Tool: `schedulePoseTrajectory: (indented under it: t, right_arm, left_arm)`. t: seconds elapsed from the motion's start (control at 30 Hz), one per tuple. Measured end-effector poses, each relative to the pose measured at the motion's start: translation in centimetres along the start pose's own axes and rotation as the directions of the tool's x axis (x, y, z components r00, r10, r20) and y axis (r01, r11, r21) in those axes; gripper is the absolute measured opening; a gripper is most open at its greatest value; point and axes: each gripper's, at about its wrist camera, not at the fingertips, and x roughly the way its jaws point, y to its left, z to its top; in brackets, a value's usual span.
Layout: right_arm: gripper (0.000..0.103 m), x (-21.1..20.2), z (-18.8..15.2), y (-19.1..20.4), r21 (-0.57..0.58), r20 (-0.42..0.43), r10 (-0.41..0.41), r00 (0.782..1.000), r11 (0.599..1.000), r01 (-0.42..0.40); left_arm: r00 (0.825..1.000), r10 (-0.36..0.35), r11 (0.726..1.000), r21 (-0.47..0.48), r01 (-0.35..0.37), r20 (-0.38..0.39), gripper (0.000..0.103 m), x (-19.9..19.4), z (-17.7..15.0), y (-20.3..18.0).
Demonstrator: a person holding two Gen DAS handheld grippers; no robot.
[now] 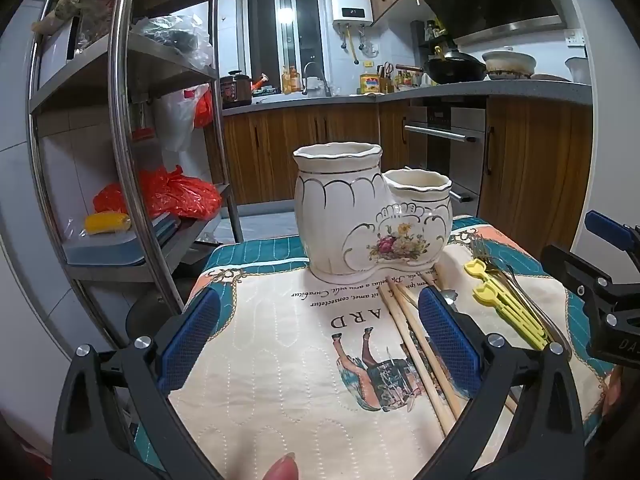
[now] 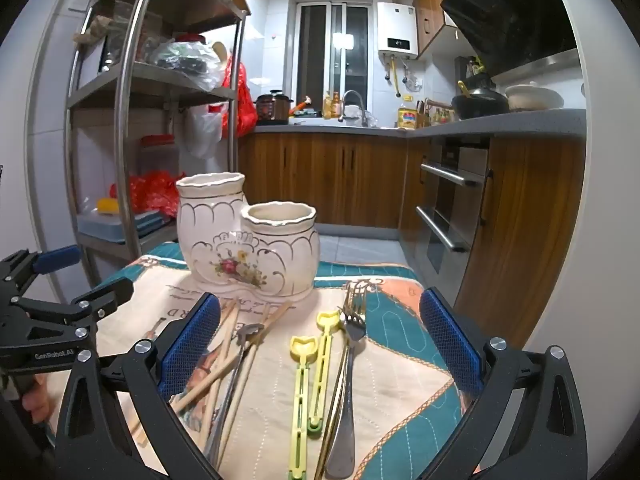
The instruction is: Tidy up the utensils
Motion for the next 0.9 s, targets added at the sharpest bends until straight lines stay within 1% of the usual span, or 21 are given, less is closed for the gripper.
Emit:
schedulePoseTrajectory:
  t: [0.9]
  right_arm:
    - [0.099,0.00,0.06,-0.04,0.003,0.001,0.001,1.000,1.000,-0.001]
  left_arm:
    - [1.000,-0.001,1.000,-0.001,0.001,0.005,0.098,-0.02,0.00,0.00]
